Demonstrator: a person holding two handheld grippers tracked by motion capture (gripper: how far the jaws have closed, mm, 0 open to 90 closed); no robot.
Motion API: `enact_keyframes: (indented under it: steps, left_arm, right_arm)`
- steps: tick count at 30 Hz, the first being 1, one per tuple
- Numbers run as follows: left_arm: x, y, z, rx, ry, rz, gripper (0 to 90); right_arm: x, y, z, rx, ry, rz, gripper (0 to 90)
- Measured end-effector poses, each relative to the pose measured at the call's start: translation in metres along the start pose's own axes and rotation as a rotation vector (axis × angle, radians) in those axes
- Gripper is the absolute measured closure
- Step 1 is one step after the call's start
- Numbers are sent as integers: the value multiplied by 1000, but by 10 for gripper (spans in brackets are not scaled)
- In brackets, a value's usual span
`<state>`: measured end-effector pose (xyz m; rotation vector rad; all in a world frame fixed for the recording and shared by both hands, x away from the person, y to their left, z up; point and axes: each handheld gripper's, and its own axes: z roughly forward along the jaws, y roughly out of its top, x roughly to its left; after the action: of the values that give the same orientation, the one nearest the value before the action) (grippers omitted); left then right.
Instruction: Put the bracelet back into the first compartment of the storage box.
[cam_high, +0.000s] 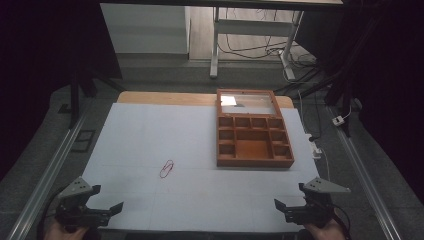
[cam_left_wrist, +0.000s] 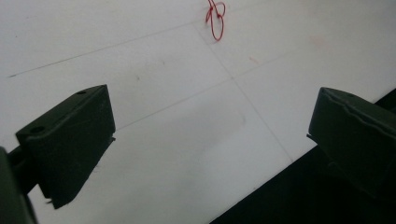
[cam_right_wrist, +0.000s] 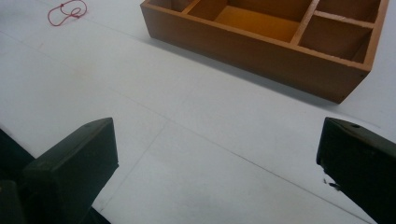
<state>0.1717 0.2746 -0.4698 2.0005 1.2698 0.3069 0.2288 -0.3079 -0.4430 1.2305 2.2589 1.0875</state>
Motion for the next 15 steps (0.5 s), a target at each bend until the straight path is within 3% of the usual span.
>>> enact_keyframes:
  steps: [3,6,15]
  left_arm:
    - [-2,1,1,14,1,17,7]
    - [0,1,2,19,-12,14,7]
    - [0,2,2,8,-39,27,5]
  right_arm:
    - [-2,0,0,-4,15,18,0]
    - [-1,0,0,-11,63,50,0]
    - [0,1,2,12,64,36,0]
